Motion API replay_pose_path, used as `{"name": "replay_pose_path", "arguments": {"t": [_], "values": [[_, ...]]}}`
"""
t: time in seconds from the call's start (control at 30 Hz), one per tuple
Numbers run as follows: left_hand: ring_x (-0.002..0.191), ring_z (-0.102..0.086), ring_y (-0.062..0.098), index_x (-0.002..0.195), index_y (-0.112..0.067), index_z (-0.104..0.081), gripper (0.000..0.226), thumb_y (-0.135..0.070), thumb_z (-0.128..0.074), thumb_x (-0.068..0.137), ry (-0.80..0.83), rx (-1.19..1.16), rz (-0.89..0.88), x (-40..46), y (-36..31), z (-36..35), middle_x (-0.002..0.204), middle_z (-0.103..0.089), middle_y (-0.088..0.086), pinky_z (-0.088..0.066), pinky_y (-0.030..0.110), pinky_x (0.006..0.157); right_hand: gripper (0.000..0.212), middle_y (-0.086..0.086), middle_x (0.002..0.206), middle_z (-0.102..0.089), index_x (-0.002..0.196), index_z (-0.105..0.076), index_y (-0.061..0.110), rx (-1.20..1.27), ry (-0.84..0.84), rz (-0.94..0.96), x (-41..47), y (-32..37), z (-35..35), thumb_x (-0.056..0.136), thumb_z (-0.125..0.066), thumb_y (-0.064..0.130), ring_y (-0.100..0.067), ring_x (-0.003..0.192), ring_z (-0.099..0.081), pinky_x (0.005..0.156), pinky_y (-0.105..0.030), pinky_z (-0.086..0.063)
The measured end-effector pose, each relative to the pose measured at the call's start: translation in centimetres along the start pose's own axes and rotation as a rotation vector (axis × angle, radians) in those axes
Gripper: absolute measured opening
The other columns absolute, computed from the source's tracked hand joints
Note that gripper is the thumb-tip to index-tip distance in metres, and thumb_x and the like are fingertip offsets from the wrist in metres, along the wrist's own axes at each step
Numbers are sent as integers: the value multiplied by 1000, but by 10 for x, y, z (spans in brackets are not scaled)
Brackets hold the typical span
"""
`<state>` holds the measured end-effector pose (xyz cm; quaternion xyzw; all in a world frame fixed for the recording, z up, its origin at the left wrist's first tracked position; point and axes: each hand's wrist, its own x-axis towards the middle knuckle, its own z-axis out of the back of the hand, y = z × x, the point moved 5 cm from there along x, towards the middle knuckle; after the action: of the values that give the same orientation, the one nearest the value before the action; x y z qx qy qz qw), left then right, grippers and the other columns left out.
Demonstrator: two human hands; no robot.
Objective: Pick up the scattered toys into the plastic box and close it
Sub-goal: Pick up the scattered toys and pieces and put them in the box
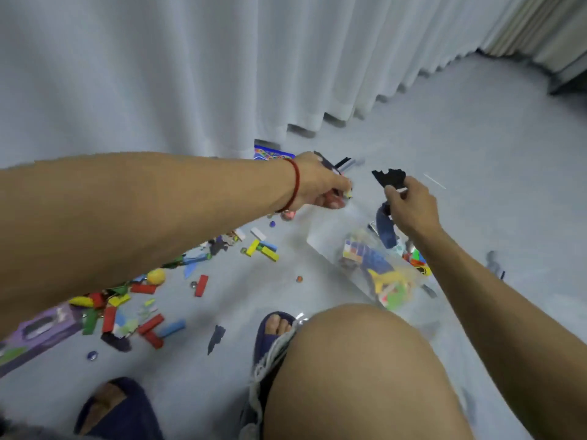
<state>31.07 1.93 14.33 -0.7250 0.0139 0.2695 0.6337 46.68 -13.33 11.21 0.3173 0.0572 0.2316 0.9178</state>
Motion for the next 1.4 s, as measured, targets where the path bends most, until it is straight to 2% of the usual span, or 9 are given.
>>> {"name": "replay_pose_path", "arguments": {"t": [0.1,0.27,0.43,0.57,0.7,0.87,1.13,1.3,1.4], "values": [[78,-69,21,118,5,-56,43,-13,-75,84,-54,-144,-5,21,-20,-19,100,-65,16,-60,32,75,38,-15,84,-62,85,-65,2,-168,28,-60,21,-22,16,99,-44,31,-36,85,-58,71,-31,-35],[52,-49,22,86,-10,-57,13,1,-60,79,-128,31,38,8,5,7,77,-49,11,-51,34,67,27,-3,110,-68,114,-69,13,-162,59,196,-10,9,14,93,-52,19,-22,91,-65,79,-27,-42],[70,-56,26,86,-15,-63,18,2,-61,80,-340,325,138,-27,113,74,83,-60,12,-57,41,69,21,0,102,-69,111,-69,17,-201,471,549,-82,35,-89,92,-58,18,-18,83,-64,79,-28,-45],[87,-63,24,94,-24,-63,21,-13,-66,76,-327,715,377,-69,219,101,103,-64,7,-56,35,78,34,-7,125,-58,129,-57,23,-470,684,320,-100,-16,-197,95,-53,24,-28,110,-58,91,-36,-46],[98,-59,28,104,-19,-58,23,-28,-65,83,-321,951,480,-105,296,99,111,-59,8,-51,35,80,35,-14,131,-47,132,-47,17,-582,544,39,-102,-63,-240,97,-49,18,-40,117,-51,95,-46,-46],[101,-54,26,115,-16,-46,36,-25,-67,86,-341,1005,370,-104,334,85,114,-47,8,-47,32,82,21,-20,111,-58,105,-65,-1,-454,448,182,-104,-69,-269,89,-53,-5,-39,97,-58,86,-40,-46],[96,-59,24,113,-13,-52,23,-8,-57,92,-373,991,304,-82,342,90,107,-60,9,-48,28,83,19,-11,98,-63,103,-63,4,39,406,-51,-73,-20,-288,101,-49,17,-25,86,-58,79,-38,-50],[93,-55,33,109,-3,-54,22,-2,-52,87,-556,898,208,-72,324,124,108,-52,14,-40,34,75,19,-15,96,-63,104,-55,7,-234,348,230,-52,0,-312,99,-51,24,-32,85,-56,74,-50,-51],[88,-52,36,108,3,-48,19,-1,-47,90,-781,798,201,-65,315,153,103,-51,20,-36,33,69,44,-6,108,-47,124,-42,18,-334,436,282,-50,-3,-329,94,-53,49,-26,96,-47,81,-44,-49]]}}
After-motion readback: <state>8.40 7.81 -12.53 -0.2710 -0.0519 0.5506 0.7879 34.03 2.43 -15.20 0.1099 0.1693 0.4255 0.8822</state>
